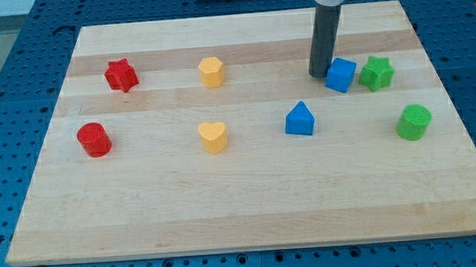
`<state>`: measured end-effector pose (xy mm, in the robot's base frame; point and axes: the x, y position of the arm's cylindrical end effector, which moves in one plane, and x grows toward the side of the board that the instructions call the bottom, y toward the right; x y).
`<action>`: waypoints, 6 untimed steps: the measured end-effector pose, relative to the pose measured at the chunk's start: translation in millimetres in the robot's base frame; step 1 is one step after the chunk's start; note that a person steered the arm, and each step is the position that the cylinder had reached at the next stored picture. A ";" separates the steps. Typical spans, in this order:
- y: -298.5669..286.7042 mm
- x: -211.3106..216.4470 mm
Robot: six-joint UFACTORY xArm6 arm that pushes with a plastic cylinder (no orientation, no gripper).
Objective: Push the blue triangle near to the green circle
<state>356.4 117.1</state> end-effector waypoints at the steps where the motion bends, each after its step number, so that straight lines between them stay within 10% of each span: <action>1: -2.5 0.0; 6: -96.4 47.5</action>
<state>403.9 20.7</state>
